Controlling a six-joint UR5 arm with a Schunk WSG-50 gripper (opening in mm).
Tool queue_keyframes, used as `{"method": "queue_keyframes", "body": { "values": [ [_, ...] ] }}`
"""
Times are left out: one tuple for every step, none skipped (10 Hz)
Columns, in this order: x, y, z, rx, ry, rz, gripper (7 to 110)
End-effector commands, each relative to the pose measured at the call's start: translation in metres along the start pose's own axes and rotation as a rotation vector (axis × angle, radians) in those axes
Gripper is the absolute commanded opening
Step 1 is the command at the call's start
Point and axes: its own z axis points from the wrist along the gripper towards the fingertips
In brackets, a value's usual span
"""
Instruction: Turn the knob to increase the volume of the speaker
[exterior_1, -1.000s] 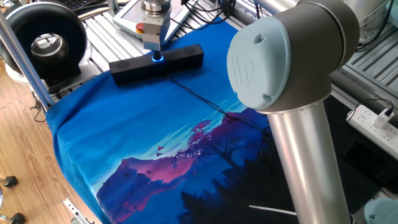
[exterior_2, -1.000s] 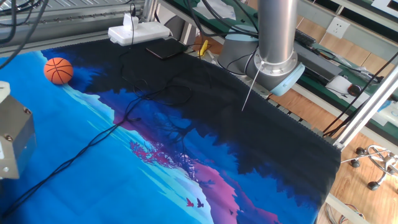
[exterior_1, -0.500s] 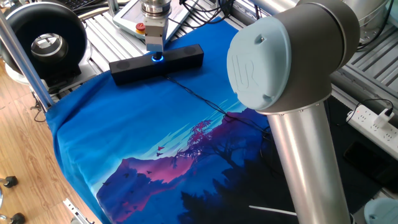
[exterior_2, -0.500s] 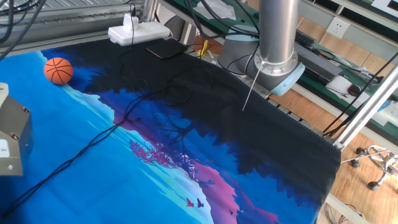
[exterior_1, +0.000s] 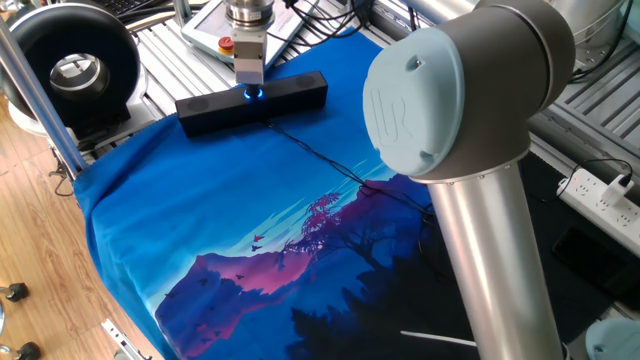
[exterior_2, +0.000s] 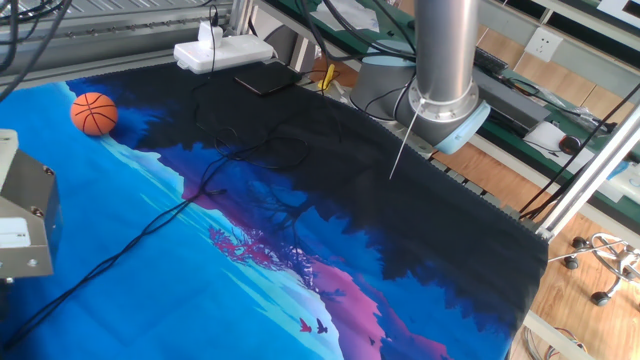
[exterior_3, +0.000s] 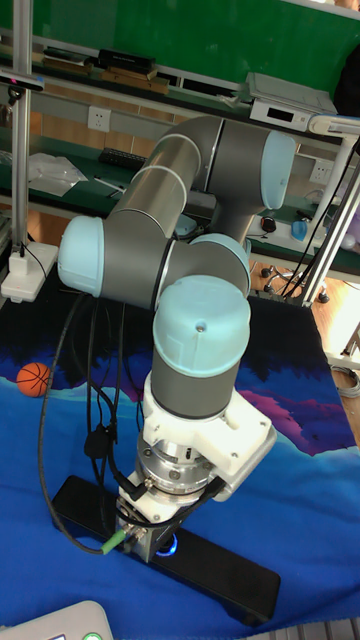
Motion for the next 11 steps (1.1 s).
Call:
{"method": "queue_keyframes", "body": {
  "values": [
    [-0.007, -0.012, -0.004, 0.009, -0.016, -0.025, 44],
    [-0.007, -0.016, -0.001, 0.021, -0.011, -0.029, 44],
    [-0.007, -0.016, 0.004, 0.018, -0.015, -0.034, 44],
    [-0.007, -0.015, 0.007, 0.014, -0.014, -0.039, 44],
    [-0.006, -0.014, 0.008, 0.012, -0.014, -0.042, 44],
    [-0.006, -0.009, 0.008, -0.003, -0.016, -0.048, 44],
    [-0.006, -0.007, 0.007, -0.008, -0.018, -0.049, 44],
    [-0.006, -0.007, 0.006, -0.009, -0.017, -0.049, 44],
    [-0.006, -0.006, 0.005, -0.011, -0.020, -0.049, 44],
    [-0.007, -0.008, 0.006, -0.003, -0.024, -0.044, 44],
    [-0.008, -0.009, 0.008, 0.000, -0.026, -0.041, 44]
  ]
}}
